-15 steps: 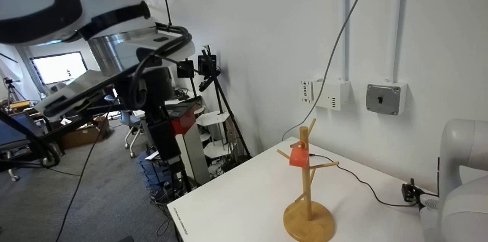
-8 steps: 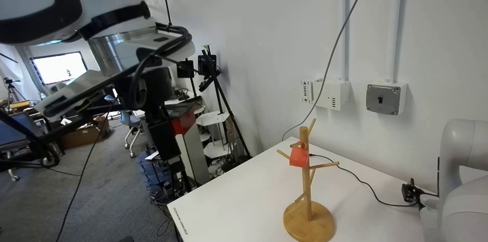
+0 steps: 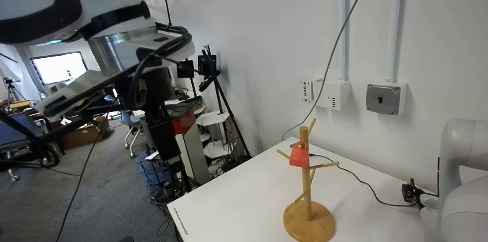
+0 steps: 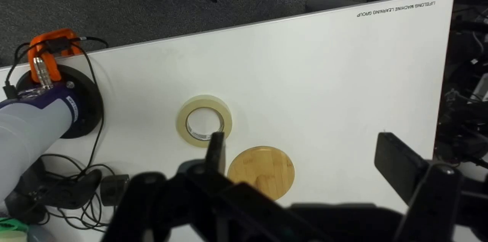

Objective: Take the cup off the stand and place it on the table

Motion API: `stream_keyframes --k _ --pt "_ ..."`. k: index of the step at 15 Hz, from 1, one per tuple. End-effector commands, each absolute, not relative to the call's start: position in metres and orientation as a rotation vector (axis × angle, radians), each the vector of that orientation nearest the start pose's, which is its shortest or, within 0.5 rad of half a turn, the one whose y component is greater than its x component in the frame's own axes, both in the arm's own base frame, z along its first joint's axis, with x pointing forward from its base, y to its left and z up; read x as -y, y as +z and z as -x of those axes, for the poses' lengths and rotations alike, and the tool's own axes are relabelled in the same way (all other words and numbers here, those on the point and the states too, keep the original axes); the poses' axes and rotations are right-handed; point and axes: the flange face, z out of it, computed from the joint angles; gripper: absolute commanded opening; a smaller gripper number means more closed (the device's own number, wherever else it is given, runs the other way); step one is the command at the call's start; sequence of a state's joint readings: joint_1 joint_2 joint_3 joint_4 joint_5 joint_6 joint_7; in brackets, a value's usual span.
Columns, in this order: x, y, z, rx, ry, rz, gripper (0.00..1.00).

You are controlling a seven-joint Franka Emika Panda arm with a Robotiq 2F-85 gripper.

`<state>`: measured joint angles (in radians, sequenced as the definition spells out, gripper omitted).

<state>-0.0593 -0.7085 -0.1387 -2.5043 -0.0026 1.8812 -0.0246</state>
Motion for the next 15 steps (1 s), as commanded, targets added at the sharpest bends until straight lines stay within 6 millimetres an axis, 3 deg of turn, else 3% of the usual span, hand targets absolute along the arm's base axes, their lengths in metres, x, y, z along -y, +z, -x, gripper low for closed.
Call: stream_keyframes --k 1,9,15 --pt "0.074 0.521 -0.340 -0.219 -0.134 3.051 1.00" --pt "0.084 0.507 -0.336 -0.066 -0.128 3.099 1.00" --pt "0.105 0.488 -0.340 0.049 -0.303 3.126 1.00"
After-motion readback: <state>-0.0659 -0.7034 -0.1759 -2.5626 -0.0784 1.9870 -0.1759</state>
